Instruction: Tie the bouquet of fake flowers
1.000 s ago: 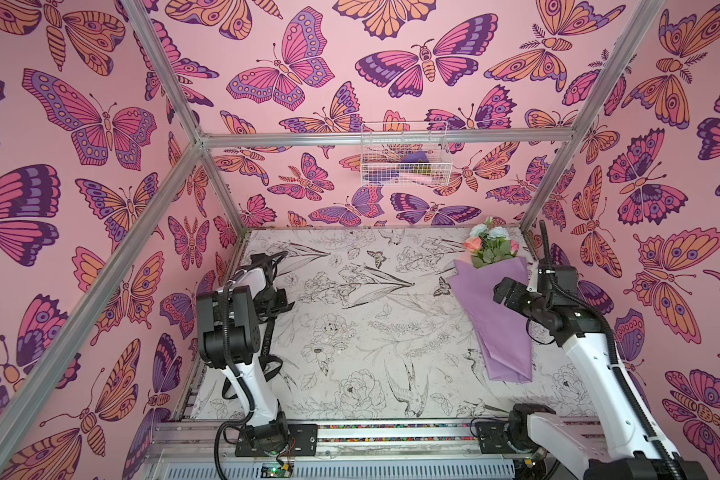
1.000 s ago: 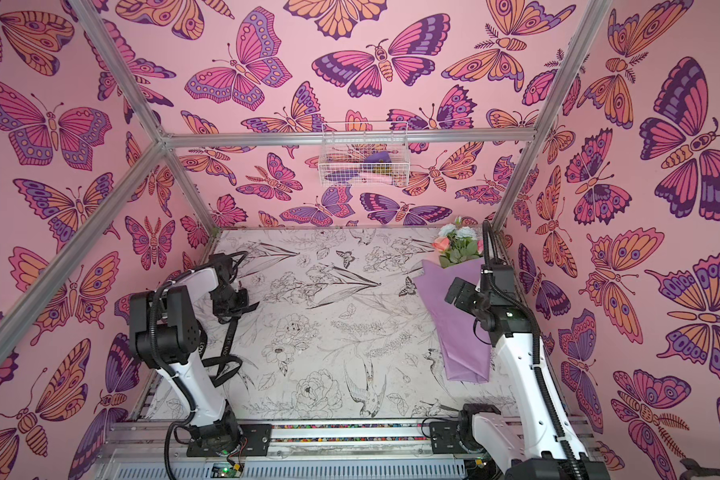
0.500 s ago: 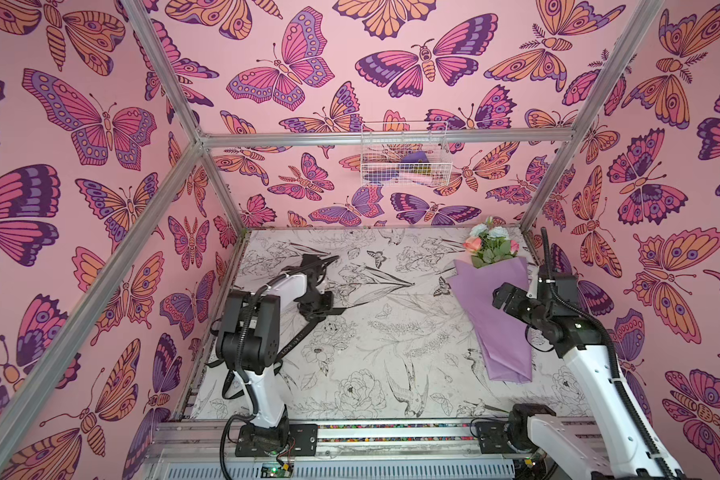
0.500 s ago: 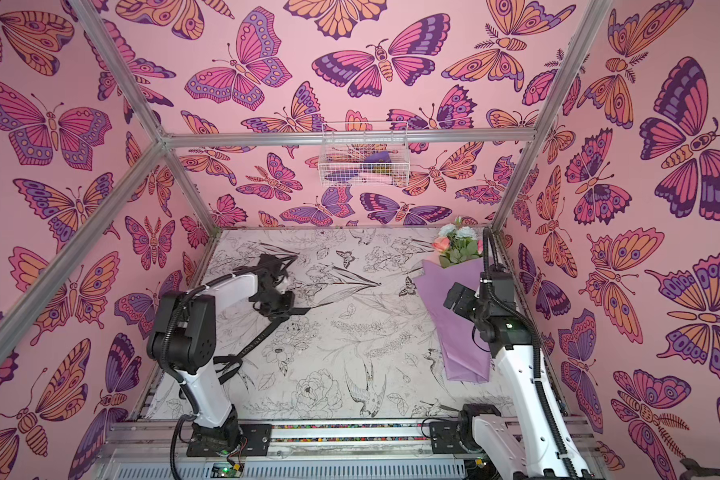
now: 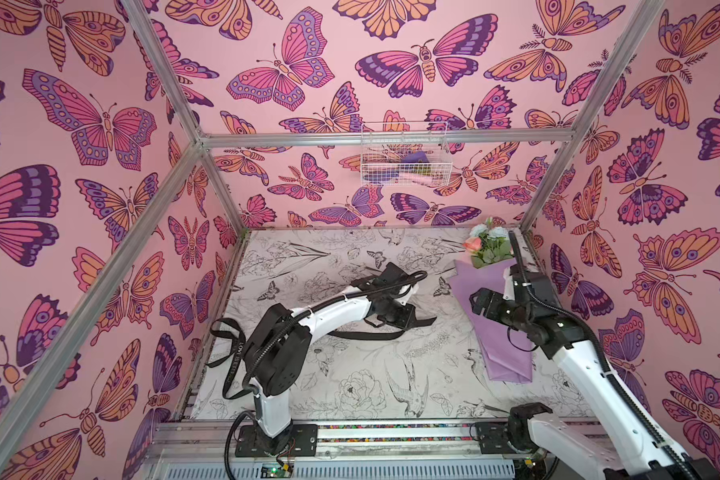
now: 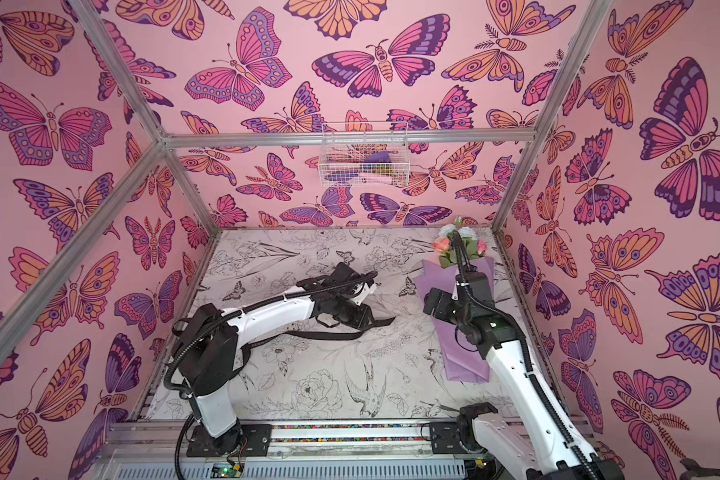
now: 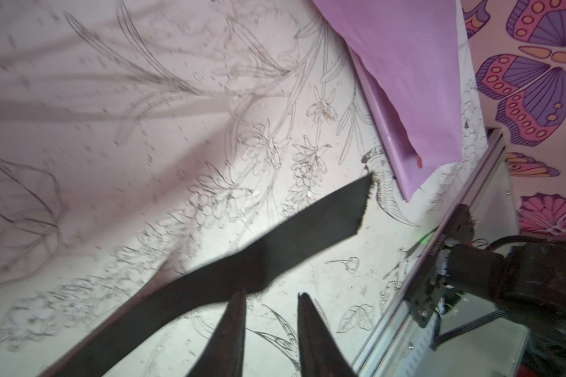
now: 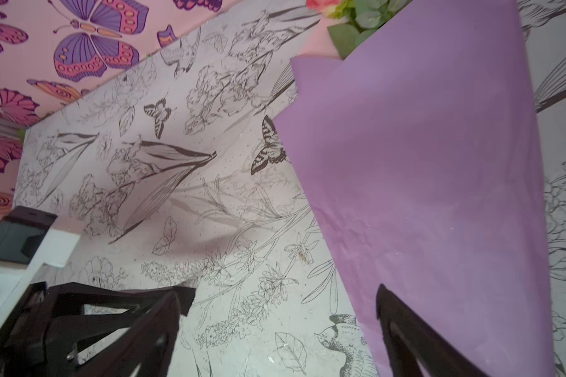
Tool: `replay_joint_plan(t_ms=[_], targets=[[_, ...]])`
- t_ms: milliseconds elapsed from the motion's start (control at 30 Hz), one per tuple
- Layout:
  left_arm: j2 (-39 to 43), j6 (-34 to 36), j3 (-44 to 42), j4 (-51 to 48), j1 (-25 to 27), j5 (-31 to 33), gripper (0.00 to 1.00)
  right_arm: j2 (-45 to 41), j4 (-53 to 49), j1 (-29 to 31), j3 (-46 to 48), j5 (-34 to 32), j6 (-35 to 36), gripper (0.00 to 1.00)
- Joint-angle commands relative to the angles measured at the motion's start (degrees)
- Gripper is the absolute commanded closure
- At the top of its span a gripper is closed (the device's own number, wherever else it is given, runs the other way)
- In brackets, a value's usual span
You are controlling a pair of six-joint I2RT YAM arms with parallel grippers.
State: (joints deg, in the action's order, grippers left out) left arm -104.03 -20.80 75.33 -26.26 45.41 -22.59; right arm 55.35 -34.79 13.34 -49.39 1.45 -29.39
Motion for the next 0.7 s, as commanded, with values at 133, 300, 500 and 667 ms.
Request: replay_joint_plan(t_ms=[133,300,500,667], targets=[[17.47,-6.71,-15.34,0.24,-1.08,10.37,0.23,5.03,-0.43,11.01,1.68,-3.25,1.27,0.13],[35.83,-14.58,-27.78,-0.14,-6.46,21.91,0.04,13.51,-0.59,23.94,-1.28,-8.84,4.75,0.15],[54.08,-22.40,-37.77,-4.50,-20.04,29.05,0.00,28.39,-2.77,34.23,-9.70,-13.76,10.52,0.16],[63.15,-27.01,-41.12,-10.81,-28.11,36.03,0.00,39.36,-1.28,39.98,-18.15,-14.31,15.55,0.16]])
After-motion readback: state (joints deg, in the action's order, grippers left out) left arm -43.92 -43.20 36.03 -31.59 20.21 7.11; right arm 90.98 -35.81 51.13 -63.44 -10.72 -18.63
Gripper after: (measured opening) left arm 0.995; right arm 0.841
